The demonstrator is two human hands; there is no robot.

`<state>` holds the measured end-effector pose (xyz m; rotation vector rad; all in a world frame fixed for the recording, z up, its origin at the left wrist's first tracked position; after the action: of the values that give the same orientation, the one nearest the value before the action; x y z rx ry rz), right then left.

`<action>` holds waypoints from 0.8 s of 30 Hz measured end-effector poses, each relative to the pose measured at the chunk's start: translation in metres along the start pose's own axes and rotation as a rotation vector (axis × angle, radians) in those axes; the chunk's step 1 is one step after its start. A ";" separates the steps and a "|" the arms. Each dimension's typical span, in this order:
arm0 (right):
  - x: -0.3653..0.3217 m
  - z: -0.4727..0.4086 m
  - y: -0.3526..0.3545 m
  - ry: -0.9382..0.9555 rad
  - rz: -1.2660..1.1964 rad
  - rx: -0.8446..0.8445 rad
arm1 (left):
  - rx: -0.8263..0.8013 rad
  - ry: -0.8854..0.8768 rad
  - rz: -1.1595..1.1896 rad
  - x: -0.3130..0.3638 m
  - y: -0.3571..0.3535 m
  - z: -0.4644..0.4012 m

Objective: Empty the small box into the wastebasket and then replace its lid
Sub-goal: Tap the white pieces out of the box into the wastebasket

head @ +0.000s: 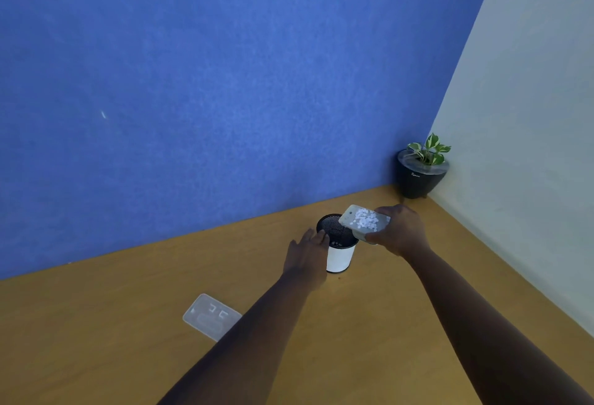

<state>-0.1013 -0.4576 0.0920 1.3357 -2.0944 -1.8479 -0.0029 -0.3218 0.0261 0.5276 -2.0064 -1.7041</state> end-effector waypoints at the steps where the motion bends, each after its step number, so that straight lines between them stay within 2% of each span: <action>1: -0.001 -0.003 0.000 0.003 -0.005 -0.002 | 0.020 -0.016 -0.022 0.000 0.001 -0.001; 9: -0.007 -0.012 -0.007 0.123 0.042 -0.020 | 0.101 -0.052 -0.002 0.002 0.002 -0.003; 24: -0.024 -0.017 -0.014 0.343 0.256 -0.049 | 0.086 -0.068 0.092 -0.001 0.003 0.006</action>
<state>-0.0690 -0.4552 0.0971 1.2046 -1.9246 -1.4437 -0.0055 -0.3157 0.0284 0.4038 -2.1252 -1.6067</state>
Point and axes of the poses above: each hand's wrist, its own z-axis away from the middle knuckle, its own y-axis out of the back of the hand, x = y × z, the point moved 2 cm from there along -z, towards the middle knuckle, and after that the axes turned 15 degrees about x, right-handed, at the moved point
